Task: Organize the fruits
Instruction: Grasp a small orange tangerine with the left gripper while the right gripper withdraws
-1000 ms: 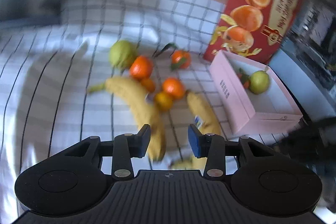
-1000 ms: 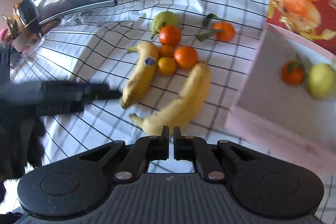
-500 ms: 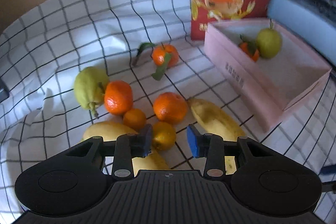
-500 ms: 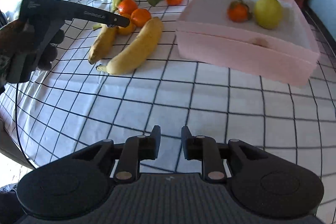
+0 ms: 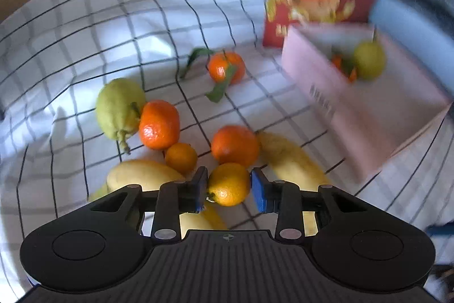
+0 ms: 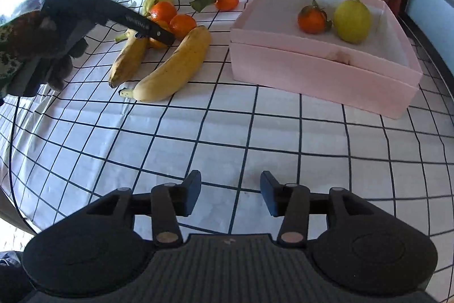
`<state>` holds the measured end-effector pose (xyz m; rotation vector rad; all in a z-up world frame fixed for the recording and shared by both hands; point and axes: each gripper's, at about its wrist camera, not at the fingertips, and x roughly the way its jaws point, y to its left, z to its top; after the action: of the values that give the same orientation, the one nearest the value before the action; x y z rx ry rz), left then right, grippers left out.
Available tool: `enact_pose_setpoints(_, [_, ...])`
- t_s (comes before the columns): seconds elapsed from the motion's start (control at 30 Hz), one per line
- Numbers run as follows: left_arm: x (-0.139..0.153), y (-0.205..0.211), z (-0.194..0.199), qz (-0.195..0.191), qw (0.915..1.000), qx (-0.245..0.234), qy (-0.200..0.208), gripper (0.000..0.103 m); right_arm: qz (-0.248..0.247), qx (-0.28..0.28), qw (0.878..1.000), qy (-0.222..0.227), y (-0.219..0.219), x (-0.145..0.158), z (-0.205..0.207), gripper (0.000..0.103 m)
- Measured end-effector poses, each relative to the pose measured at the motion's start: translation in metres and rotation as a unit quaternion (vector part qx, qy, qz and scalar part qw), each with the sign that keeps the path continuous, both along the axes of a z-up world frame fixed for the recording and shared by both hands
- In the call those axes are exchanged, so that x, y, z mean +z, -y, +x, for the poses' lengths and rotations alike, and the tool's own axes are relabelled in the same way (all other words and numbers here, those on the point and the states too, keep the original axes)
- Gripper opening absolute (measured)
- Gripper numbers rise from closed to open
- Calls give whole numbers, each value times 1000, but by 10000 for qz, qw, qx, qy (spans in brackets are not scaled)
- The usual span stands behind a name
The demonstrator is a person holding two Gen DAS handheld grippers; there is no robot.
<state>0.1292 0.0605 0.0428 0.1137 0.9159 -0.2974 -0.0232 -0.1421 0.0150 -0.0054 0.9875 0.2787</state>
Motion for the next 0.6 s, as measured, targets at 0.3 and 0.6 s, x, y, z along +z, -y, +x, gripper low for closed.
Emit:
enact_pose_setpoints(0.3, [25,-37,-87,-1278,9900,604,49,38,518,11,9983,259,-22,15,35,46])
enact_pose_setpoints(0.6, [4,-65,-135,-1836,9751,1185,-386,38,745,-472,9961,70,-84,12,98,50])
